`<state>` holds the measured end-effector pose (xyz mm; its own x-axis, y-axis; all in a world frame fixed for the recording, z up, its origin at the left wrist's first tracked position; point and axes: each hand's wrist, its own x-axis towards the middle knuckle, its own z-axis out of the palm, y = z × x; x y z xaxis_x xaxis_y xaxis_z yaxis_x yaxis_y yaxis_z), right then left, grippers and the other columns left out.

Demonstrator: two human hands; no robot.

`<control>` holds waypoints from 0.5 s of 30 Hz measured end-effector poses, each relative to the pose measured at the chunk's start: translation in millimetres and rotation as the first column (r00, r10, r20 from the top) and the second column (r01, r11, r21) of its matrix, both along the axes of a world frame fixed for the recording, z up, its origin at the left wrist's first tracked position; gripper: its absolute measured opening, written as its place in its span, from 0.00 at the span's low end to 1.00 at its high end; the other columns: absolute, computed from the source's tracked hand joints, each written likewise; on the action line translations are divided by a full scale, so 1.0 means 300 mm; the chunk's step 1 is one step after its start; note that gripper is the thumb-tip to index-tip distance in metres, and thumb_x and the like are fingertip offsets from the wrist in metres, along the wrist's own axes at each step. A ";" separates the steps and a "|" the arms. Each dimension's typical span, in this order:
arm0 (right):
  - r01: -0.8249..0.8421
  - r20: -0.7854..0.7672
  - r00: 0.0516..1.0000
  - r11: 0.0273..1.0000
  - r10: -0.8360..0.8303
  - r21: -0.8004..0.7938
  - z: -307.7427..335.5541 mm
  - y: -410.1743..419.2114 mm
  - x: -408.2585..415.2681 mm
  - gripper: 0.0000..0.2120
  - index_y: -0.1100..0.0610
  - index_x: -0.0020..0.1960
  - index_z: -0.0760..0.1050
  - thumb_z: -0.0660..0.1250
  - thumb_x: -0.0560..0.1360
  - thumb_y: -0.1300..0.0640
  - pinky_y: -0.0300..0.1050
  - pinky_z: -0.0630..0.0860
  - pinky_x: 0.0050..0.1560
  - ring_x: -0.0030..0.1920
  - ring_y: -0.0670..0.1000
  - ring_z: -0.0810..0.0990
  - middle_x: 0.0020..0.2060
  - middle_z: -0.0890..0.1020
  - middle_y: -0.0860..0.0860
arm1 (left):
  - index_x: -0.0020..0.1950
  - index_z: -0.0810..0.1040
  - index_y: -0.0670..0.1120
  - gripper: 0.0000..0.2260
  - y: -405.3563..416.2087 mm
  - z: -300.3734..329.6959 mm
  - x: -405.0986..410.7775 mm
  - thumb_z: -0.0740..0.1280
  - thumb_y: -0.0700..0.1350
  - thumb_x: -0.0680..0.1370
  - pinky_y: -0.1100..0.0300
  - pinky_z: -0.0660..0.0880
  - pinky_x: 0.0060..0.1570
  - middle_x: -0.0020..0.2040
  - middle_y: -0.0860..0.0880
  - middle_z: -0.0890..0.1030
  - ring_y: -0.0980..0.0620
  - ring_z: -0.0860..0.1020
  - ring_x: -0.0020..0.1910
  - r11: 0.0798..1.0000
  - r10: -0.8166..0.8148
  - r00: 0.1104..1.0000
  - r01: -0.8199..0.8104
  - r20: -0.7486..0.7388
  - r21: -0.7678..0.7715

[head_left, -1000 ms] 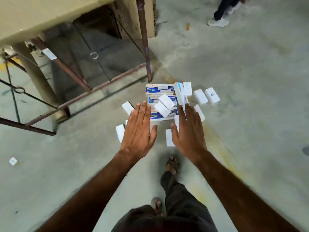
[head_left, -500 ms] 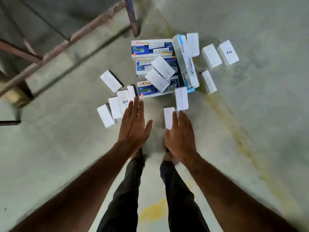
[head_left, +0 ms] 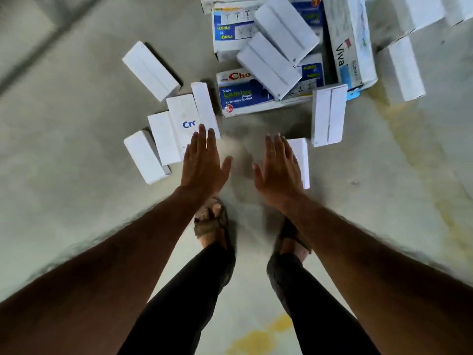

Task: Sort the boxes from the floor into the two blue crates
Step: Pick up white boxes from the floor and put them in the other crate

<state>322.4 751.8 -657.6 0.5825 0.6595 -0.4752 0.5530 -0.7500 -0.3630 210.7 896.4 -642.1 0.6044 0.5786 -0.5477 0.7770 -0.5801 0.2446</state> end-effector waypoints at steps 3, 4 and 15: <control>-0.105 -0.026 0.994 0.993 0.106 0.049 -0.145 0.149 -0.049 0.35 0.59 0.84 0.49 0.59 0.83 0.48 0.54 0.52 0.81 0.82 0.60 0.53 0.82 0.55 0.62 | 0.83 0.48 0.40 0.38 0.086 -0.162 -0.062 0.62 0.58 0.83 0.44 0.52 0.80 0.84 0.39 0.45 0.38 0.49 0.83 0.997 0.082 0.996 -0.082 -0.044 0.010; -0.123 -0.038 0.991 0.991 0.126 0.055 -0.182 0.199 -0.063 0.35 0.59 0.84 0.49 0.59 0.84 0.47 0.54 0.52 0.81 0.82 0.60 0.52 0.82 0.54 0.61 | 0.84 0.47 0.41 0.38 0.112 -0.203 -0.079 0.62 0.58 0.83 0.44 0.51 0.80 0.84 0.39 0.44 0.38 0.48 0.83 0.992 0.123 0.991 -0.123 -0.054 0.006; -0.074 0.005 0.997 0.992 0.074 0.098 -0.454 0.566 -0.168 0.40 0.54 0.84 0.46 0.65 0.81 0.45 0.58 0.74 0.68 0.72 0.61 0.70 0.76 0.63 0.60 | 0.72 0.65 0.46 0.31 0.248 -0.475 -0.104 0.68 0.62 0.77 0.42 0.77 0.60 0.64 0.43 0.69 0.42 0.71 0.64 0.868 0.490 0.870 -0.493 0.064 0.058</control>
<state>271.9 921.7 -793.9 0.5312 0.7439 -0.4056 0.6059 -0.6681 -0.4318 179.4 970.7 -784.7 0.2551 0.8432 -0.4732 0.9550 -0.1433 0.2596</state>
